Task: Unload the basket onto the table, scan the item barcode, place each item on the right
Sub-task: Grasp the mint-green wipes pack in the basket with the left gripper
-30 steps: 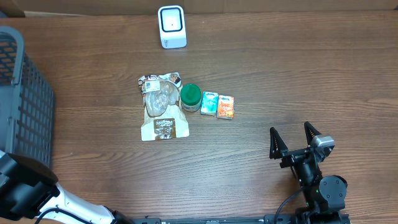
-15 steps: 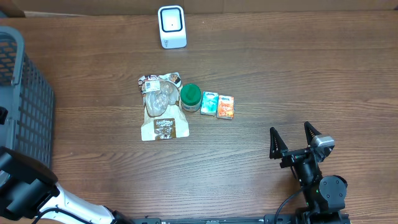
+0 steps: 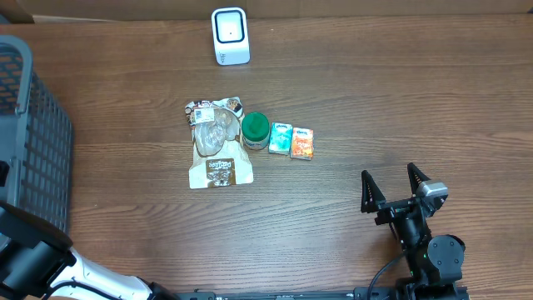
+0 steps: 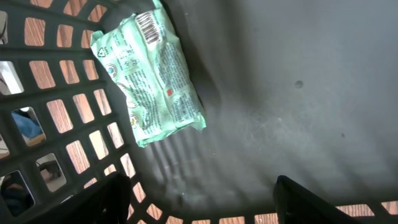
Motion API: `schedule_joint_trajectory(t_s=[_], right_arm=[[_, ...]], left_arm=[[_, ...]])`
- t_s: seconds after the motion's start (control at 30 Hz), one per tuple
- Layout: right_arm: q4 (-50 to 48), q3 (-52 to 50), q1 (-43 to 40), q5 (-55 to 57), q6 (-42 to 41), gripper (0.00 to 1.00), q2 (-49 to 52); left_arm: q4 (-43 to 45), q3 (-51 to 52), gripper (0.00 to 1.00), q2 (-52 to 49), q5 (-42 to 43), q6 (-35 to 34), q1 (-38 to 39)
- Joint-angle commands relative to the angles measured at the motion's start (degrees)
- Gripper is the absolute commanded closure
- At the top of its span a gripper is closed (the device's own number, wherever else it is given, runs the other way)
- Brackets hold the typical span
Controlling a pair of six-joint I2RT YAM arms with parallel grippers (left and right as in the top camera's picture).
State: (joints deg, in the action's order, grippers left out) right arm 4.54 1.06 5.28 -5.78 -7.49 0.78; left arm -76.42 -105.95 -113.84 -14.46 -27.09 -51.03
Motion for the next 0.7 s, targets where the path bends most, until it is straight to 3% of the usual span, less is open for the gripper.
schedule_joint_trajectory(t_s=[0.0, 0.67], right_arm=[[-0.28, -0.59, -0.11, -0.31, -0.22, 0.0, -0.61], [-0.28, -0.59, -0.11, -0.31, -0.22, 0.0, -0.61]], left_arm=[[0.26, 0.48, 0.22, -0.15, -1.16, -0.76, -0.13], [0.04, 0.85, 0.22, -0.15, -1.2, -0.76, -2.05]])
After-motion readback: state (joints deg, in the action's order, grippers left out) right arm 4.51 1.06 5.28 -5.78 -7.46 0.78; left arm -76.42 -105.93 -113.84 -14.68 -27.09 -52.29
